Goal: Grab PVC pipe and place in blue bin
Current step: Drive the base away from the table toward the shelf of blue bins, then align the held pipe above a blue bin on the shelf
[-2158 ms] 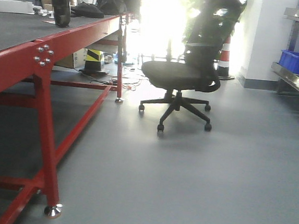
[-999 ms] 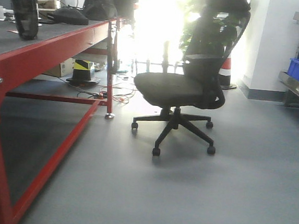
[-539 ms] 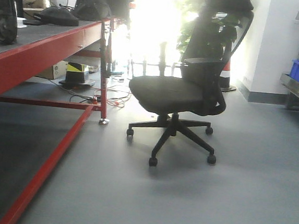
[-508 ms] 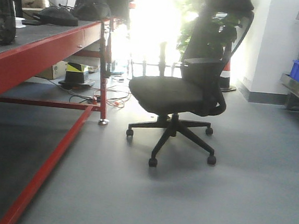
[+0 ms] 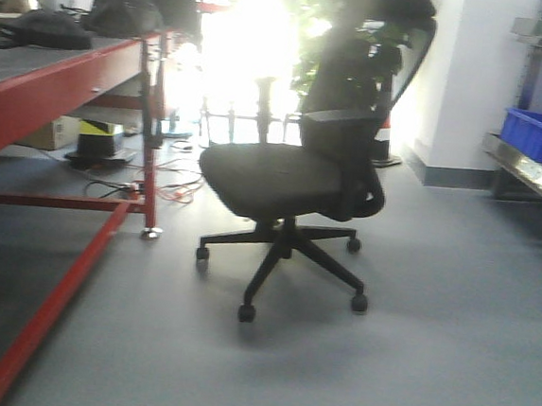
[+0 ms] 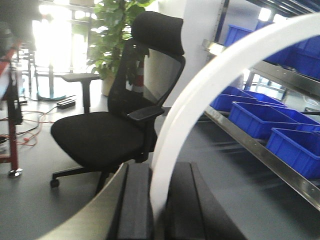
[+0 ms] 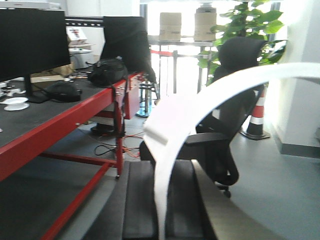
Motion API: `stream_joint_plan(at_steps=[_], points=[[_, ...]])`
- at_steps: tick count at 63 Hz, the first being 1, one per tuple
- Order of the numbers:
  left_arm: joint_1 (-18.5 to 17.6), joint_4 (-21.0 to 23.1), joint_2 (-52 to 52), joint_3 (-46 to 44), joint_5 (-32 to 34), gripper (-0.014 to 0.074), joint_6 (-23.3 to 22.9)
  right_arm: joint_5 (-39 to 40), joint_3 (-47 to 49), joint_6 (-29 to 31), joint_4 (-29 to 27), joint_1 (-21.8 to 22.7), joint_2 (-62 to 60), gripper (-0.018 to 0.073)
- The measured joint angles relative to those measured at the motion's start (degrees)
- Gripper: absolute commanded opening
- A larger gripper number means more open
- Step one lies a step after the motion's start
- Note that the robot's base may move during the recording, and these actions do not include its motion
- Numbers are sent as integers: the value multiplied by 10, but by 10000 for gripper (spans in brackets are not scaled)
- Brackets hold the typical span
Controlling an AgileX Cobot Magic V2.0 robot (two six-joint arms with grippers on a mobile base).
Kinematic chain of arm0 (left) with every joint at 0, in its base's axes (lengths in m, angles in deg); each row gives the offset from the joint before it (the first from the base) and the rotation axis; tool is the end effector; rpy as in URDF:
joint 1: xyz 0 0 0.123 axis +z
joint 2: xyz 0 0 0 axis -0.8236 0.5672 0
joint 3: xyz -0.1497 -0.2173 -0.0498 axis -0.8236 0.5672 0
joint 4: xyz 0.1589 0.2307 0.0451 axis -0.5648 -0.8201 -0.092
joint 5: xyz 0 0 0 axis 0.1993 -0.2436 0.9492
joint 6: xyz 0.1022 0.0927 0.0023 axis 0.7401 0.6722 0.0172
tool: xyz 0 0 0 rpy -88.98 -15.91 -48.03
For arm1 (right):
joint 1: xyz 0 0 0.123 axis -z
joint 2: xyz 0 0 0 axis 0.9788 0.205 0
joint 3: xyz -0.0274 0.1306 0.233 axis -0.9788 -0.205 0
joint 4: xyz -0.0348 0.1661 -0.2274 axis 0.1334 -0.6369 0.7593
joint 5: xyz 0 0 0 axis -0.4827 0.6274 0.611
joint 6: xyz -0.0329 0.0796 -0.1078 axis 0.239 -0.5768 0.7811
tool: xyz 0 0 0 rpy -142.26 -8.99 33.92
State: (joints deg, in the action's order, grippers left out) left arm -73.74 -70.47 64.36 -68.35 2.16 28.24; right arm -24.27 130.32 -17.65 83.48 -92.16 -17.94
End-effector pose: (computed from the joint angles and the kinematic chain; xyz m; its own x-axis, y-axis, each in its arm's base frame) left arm 0.2419 -0.0809 0.3979 -0.0836 -0.1169 -0.9896 0.3118 0.9402 -0.1374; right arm 0.1992 0.0397 0.4098 0.0095 0.0387 -0.9992 -0.1742 0.9840 0.0365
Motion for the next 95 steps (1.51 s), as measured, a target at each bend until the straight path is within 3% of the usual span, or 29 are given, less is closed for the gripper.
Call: stream_joint_plan(at_steps=[95], points=[[0,0,0,0,0,-111,0,0,0,0,0,0,0,-168]])
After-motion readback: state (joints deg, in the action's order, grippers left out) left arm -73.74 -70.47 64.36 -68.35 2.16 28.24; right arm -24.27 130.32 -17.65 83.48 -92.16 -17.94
